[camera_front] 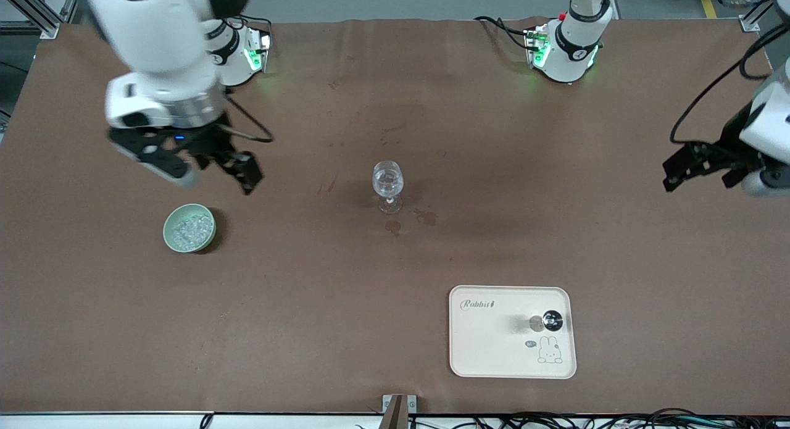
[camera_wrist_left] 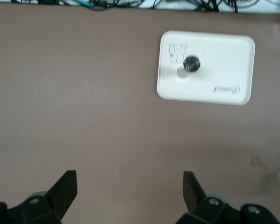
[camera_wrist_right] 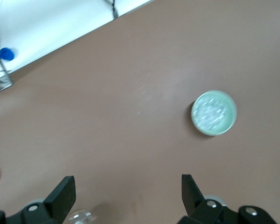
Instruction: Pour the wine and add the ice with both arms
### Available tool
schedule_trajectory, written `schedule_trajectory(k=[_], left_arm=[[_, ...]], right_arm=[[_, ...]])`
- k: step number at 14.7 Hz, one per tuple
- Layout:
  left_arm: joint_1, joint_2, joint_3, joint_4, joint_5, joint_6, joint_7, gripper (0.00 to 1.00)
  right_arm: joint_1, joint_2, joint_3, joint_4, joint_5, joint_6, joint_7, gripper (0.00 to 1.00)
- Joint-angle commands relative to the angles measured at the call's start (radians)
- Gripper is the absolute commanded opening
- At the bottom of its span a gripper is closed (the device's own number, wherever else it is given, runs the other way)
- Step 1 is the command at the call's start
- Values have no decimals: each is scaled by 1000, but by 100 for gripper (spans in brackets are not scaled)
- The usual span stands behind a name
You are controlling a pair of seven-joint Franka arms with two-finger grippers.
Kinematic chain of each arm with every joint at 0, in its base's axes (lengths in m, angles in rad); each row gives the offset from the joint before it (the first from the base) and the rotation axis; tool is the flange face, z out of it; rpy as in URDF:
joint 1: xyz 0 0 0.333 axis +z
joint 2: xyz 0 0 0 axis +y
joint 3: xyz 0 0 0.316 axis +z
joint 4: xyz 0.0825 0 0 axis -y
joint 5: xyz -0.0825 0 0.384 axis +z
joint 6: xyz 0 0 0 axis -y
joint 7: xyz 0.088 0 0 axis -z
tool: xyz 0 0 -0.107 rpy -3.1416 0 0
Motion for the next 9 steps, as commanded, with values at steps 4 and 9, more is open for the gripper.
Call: schedule_trajectory(k=[4,9], left_arm=[[-65,-218,39,-257,-18,-22,13,100],[-87,-239,37,-263,-9,-25,22,100]], right_arm=[[-70,-127,-220,-49,143,-105,-452,100],[-14,-162,-481,-51,206,-122,-791,100]])
